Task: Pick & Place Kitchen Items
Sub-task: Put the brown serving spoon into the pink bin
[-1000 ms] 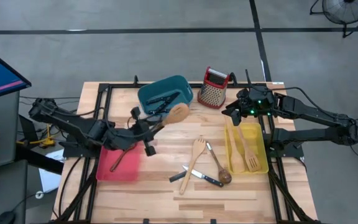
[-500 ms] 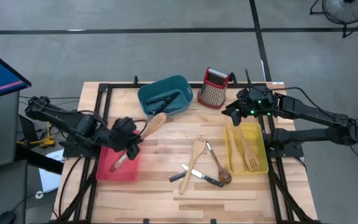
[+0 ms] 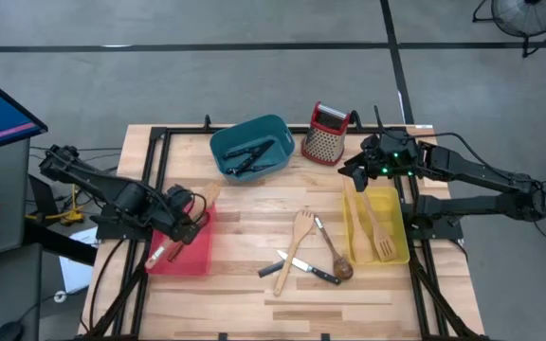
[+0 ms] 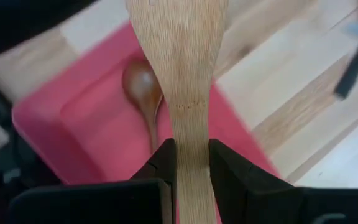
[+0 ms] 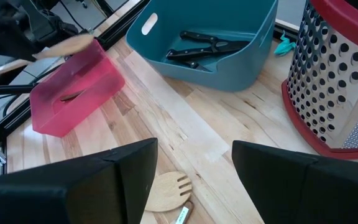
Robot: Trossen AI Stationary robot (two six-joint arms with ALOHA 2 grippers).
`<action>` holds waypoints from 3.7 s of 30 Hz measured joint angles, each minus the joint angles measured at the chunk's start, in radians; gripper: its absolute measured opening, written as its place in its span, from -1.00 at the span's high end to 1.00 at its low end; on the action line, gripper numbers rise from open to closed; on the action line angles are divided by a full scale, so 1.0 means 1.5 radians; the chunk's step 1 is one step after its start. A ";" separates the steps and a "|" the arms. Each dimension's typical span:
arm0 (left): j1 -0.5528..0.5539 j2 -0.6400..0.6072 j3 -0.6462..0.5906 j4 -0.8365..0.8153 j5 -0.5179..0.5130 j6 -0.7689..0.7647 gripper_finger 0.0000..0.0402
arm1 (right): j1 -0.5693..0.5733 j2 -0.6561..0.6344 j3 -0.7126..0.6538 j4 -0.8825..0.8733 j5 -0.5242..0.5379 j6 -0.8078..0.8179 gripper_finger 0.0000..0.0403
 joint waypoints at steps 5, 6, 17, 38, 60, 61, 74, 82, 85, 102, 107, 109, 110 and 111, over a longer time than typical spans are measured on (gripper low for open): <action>-0.020 0.000 -0.053 -0.003 0.055 -0.064 0.75 | 0.000 0.000 0.000 0.000 0.000 -0.007 -0.10; -0.026 0.000 -0.061 -0.004 0.056 -0.075 0.75 | 0.000 0.000 0.000 0.000 0.000 -0.011 -0.10; -0.042 0.001 -0.117 0.005 0.108 -0.115 0.75 | 0.000 0.000 0.000 0.000 0.000 -0.016 -0.10; -0.092 0.001 -0.164 0.039 0.147 -0.318 0.75 | 0.000 0.000 0.000 0.000 0.000 -0.018 -0.10; -0.092 0.007 -0.195 0.071 0.153 -0.404 0.75 | 0.000 0.000 0.000 0.000 0.000 -0.036 -0.10; -0.092 0.007 -0.204 0.083 0.155 -0.405 0.75 | 0.000 0.000 0.000 0.000 0.000 -0.036 -0.10; -0.092 0.006 -0.244 0.103 0.184 -0.410 0.75 | 0.000 0.000 0.000 0.000 0.000 -0.048 -0.10; -0.092 0.011 -0.244 0.103 0.183 -0.411 0.75 | 0.000 0.000 0.000 0.000 0.000 -0.048 -0.10; -0.092 0.012 -0.244 0.103 0.179 -0.416 0.75 | 0.000 0.000 0.000 0.000 0.000 -0.048 -0.10; -0.092 0.046 -0.244 0.103 0.174 -0.421 0.75 | 0.000 0.000 0.000 0.000 0.000 -0.053 -0.10; -0.093 0.060 -0.244 0.104 0.178 -0.413 0.75 | 0.000 0.000 0.000 0.000 0.000 -0.053 -0.10; -0.093 0.062 -0.244 0.104 0.184 -0.408 0.75 | 0.000 0.000 0.000 0.000 0.000 -0.053 -0.10; -0.093 0.062 -0.244 0.104 0.184 -0.408 0.75 | 0.000 0.000 0.000 0.000 0.000 -0.053 -0.10; -0.093 0.062 -0.244 0.105 0.185 -0.408 0.75 | 0.000 0.000 0.000 0.000 0.000 -0.053 -0.10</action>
